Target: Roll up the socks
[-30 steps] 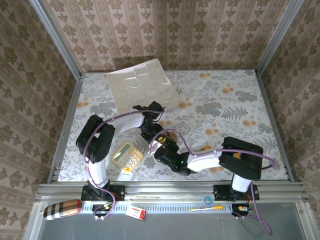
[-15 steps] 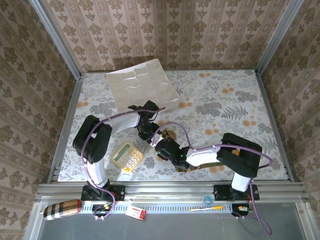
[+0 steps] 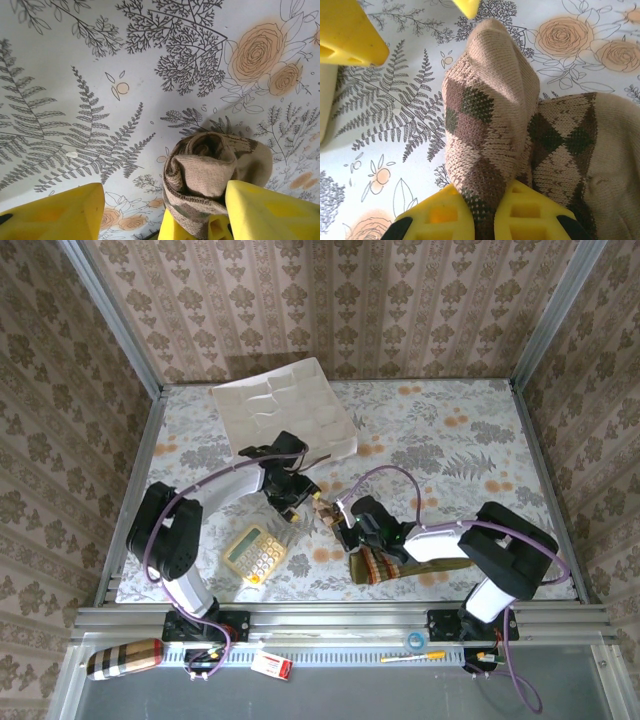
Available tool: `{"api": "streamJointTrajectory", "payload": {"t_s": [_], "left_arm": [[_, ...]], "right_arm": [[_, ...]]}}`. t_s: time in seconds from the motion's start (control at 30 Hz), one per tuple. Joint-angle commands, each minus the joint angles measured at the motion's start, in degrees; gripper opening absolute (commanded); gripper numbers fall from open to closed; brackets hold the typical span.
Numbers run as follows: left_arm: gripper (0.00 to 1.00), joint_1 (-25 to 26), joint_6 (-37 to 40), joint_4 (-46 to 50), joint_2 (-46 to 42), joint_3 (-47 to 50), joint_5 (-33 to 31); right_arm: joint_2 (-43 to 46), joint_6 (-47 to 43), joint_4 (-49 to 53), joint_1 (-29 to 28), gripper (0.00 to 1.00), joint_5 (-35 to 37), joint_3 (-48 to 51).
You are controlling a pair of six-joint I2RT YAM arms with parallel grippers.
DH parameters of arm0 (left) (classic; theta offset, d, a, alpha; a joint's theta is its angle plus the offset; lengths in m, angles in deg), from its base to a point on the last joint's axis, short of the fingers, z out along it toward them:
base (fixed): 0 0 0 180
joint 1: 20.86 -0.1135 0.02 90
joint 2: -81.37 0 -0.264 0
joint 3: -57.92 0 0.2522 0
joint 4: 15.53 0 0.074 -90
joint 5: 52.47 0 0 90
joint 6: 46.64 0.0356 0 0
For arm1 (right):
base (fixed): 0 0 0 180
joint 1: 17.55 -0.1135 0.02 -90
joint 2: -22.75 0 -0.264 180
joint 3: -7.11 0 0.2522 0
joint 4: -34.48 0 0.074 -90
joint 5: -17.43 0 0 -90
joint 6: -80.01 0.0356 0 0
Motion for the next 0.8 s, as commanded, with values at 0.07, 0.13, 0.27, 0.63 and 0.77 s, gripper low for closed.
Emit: {"api": "streamJointTrajectory", "payload": {"t_s": [0.07, 0.13, 0.27, 0.63, 0.77], "left_arm": [[0.58, 2.73, -0.25, -5.18, 0.07, 2.14, 0.93], [0.56, 3.62, -0.35, -5.97, 1.04, 1.93, 1.35], [0.56, 4.64, 0.04, -6.90, 2.58, 2.02, 1.59], [0.55, 7.32, 1.86, -9.08, 9.26, 1.58, 2.83], [0.50, 8.65, 2.54, -5.97, 12.28, 1.83, 1.88]], "right_arm": [[-5.21, 6.30, 15.65, 4.00, 0.00, -8.51, 4.65], [-5.27, 7.81, 15.42, 4.81, 0.00, -8.67, 4.95], [-5.53, 11.22, 15.23, 6.84, 0.00, -9.57, 5.32], [-7.51, 18.02, 13.35, 10.61, 0.00, -12.31, 7.44], [-8.67, 18.84, 13.37, 11.67, 0.00, -12.90, 7.52]]}}
